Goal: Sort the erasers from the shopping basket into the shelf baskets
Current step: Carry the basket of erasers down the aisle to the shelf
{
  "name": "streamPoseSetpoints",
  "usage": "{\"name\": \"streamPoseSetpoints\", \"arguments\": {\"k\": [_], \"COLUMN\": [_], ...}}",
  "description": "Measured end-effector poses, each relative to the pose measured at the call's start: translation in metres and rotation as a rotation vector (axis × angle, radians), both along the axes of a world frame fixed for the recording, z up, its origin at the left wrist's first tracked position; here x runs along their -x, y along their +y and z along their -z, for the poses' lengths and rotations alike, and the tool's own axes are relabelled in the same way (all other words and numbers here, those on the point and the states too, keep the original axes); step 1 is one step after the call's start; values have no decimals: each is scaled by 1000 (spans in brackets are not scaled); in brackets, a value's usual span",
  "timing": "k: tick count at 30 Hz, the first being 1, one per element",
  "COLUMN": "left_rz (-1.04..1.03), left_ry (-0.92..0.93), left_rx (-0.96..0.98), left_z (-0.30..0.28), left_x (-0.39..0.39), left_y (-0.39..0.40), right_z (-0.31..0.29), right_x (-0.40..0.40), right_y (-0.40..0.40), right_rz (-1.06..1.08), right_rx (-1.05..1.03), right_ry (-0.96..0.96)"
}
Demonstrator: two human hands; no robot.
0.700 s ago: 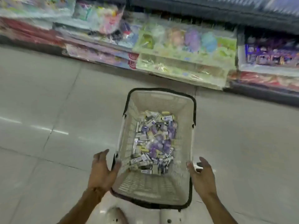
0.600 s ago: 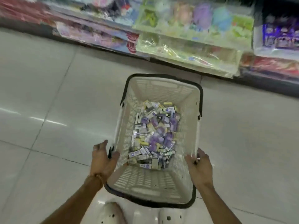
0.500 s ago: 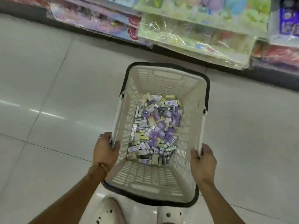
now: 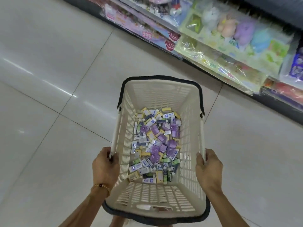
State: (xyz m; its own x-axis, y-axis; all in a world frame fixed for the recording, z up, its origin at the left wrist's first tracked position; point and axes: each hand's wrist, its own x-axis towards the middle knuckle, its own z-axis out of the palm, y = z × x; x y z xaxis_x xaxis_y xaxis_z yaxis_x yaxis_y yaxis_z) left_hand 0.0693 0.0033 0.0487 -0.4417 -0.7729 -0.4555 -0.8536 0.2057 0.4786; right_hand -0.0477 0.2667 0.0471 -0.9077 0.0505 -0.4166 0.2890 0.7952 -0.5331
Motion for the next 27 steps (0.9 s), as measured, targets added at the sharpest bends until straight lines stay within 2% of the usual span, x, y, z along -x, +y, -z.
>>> {"name": "streamPoseSetpoints", "arguments": {"k": [6, 13, 18, 27], "left_rz": [-178, -368, -523, -690], "left_ry": [-5, 68, 146, 209], "left_rx": [49, 155, 143, 187], "left_z": [-153, -306, -359, -427], "left_x": [-44, -65, -82, -81], "left_y": [-40, -127, -226, -468], "right_z": [-145, -292, -354, -425], "right_x": [15, 49, 60, 73], "right_y": [-70, -205, -340, -615], "right_rz": [-207, -441, -563, -660], "right_rx": [33, 98, 119, 193], "right_ry": [-39, -20, 29, 16]}}
